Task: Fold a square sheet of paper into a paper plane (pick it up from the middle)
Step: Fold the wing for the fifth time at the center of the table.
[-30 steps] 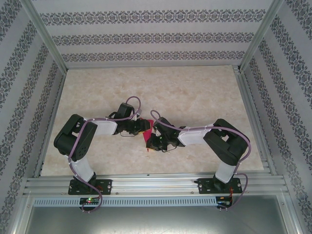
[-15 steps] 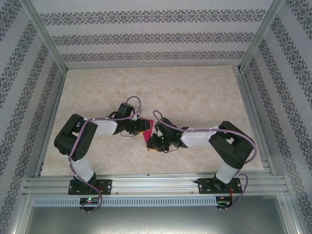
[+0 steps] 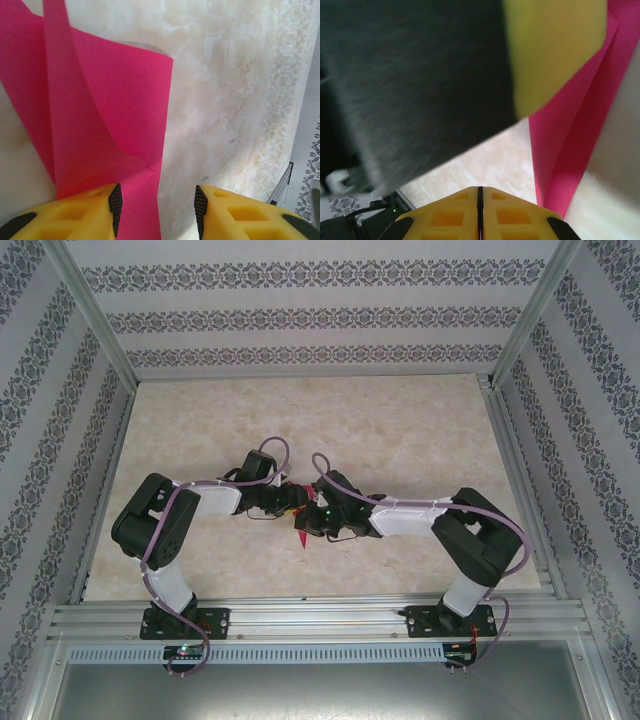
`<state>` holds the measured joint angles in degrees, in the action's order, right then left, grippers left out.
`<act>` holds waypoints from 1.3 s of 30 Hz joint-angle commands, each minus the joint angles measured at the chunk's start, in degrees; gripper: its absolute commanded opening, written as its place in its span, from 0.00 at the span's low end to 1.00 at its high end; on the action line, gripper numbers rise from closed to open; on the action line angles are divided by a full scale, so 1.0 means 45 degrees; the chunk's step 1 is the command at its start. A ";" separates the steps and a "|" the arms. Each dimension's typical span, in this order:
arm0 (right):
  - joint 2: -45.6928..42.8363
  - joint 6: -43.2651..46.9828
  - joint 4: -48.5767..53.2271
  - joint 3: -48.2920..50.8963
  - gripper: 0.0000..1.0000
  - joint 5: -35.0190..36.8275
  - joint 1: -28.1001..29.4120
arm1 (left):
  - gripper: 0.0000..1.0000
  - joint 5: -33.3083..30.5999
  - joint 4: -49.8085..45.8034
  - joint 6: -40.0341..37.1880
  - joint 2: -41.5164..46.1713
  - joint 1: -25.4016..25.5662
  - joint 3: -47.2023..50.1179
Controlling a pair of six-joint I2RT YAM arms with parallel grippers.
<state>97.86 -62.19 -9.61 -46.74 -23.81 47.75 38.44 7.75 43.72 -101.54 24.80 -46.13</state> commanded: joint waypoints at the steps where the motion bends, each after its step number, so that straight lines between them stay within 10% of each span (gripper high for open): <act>1: 0.0462 -0.0429 -0.0889 -0.0029 0.08 -0.0023 -0.0113 | 0.46 0.0090 -0.0852 -0.0244 -0.0489 0.0351 0.0109; 19: 0.1657 -0.1284 -0.2842 0.1793 0.10 -0.1168 0.0500 | 0.46 -0.0006 -0.0765 -0.0131 -0.0658 0.0335 0.0134; 39: 0.1180 -0.0365 0.0143 0.1774 0.11 -0.1240 0.1226 | 0.45 -0.0123 -0.0926 0.0034 -0.0803 0.0354 0.0085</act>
<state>101.21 -63.92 -15.35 -41.12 -25.06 51.62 38.57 7.25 43.72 -101.86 24.80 -46.44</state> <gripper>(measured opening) 0.108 0.446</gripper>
